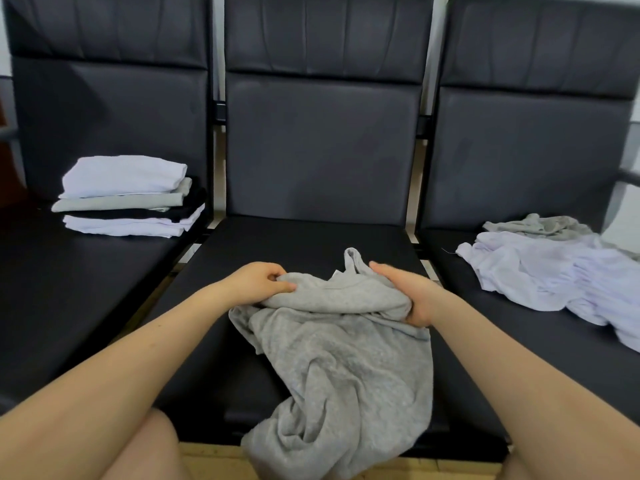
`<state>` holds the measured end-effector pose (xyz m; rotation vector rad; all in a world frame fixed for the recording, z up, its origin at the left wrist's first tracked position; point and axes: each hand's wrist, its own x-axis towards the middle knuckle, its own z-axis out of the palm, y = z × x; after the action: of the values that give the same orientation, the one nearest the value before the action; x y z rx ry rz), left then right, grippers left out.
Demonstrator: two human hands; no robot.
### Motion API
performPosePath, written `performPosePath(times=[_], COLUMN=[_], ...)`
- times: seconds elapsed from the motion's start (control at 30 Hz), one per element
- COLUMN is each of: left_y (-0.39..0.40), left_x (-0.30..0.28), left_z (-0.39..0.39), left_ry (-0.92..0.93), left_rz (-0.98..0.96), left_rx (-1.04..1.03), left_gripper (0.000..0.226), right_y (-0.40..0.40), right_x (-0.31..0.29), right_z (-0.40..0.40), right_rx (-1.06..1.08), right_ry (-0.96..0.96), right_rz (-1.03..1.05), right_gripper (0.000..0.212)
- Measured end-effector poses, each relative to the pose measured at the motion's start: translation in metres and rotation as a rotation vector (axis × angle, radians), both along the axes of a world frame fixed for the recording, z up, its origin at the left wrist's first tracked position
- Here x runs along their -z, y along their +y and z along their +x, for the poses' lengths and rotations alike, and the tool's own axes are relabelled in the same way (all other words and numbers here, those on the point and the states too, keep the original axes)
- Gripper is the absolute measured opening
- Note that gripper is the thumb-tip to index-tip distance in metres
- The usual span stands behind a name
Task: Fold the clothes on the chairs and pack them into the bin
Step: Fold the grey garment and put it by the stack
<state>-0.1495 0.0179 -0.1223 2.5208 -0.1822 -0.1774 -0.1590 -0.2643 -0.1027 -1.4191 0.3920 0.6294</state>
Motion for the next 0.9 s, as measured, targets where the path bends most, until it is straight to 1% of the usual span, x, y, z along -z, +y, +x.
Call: performPosePath(times=[0.03,0.07,0.13,0.17,0.2,0.27,0.3,0.33,0.37,0.4,0.43,0.47,0.5,0.57,0.6,0.63,0.7,0.73,0.77,0.83,0.9], left_y=[-0.001,-0.001,-0.001,-0.002,-0.003,-0.006,-0.007,-0.008,-0.009,-0.011,-0.012,-0.015,-0.018,-0.024,-0.026,-0.027,-0.027,-0.027,-0.026,-0.024,-0.026], left_x=[0.002,0.002,0.001,-0.003,-0.006,-0.021,-0.031,-0.043,-0.055,-0.067,-0.075,-0.079,-0.077,-0.057,-0.044,-0.031,-0.014,-0.009,-0.005,0.001,0.003], left_z=[0.000,0.000,0.000,0.001,0.003,0.008,0.011,0.014,0.017,0.018,0.017,0.012,0.006,-0.008,-0.014,-0.020,-0.028,-0.031,-0.033,-0.033,-0.031], left_ry=[-0.010,-0.018,-0.021,-0.034,-0.050,-0.078,-0.107,-0.160,-0.229,-0.300,-0.355,-0.380,-0.384,-0.358,-0.326,-0.267,-0.050,0.048,0.084,0.014,-0.095], left_rz=[-0.012,-0.069,-0.305,-0.431,-0.561,-0.846,-0.978,-1.067,-1.105,-1.114,-1.111,-1.094,-1.054,-0.926,-0.850,-0.785,-0.704,-0.656,-0.586,-0.448,-0.328], left_rx=[0.011,0.001,-0.096,-0.167,-0.246,-0.400,-0.451,-0.472,-0.461,-0.423,-0.371,-0.318,-0.274,-0.227,-0.219,-0.210,-0.162,-0.139,-0.137,-0.207,-0.283], left_gripper=[0.013,0.017,0.023,0.023,0.022,0.019,0.018,0.019,0.021,0.022,0.022,0.022,0.023,0.024,0.026,0.028,0.027,0.023,0.025,0.036,0.033], right_y=[0.004,0.008,0.017,0.020,0.023,0.024,0.025,0.025,0.024,0.025,0.026,0.027,0.027,0.024,0.023,0.021,0.019,0.019,0.017,0.015,0.012], right_x=[0.002,0.005,0.006,0.002,-0.003,-0.020,-0.029,-0.038,-0.045,-0.051,-0.054,-0.055,-0.054,-0.044,-0.036,-0.027,-0.009,-0.001,0.005,0.013,0.017], right_z=[0.000,0.000,0.003,0.004,0.007,0.012,0.012,0.012,0.011,0.010,0.008,0.005,0.003,-0.004,-0.008,-0.012,-0.017,-0.019,-0.019,-0.019,-0.016], right_rx=[-0.037,-0.032,0.097,0.192,0.285,0.403,0.405,0.377,0.346,0.304,0.278,0.256,0.248,0.252,0.254,0.239,0.162,0.138,0.128,0.132,0.131], right_ry=[-0.031,-0.074,-0.196,-0.260,-0.309,-0.374,-0.400,-0.425,-0.437,-0.438,-0.436,-0.430,-0.416,-0.348,-0.285,-0.212,-0.116,-0.102,-0.104,-0.129,-0.167], right_rz=[-0.058,-0.137,-0.262,-0.247,-0.176,0.101,0.281,0.454,0.583,0.663,0.686,0.667,0.634,0.521,0.452,0.363,0.190,0.111,0.030,-0.079,-0.181], right_gripper=[0.039,0.042,0.045,0.043,0.041,0.038,0.034,0.025,0.014,0.004,0.010,0.015,0.017,0.012,0.015,0.021,0.029,0.028,0.025,0.025,0.036])
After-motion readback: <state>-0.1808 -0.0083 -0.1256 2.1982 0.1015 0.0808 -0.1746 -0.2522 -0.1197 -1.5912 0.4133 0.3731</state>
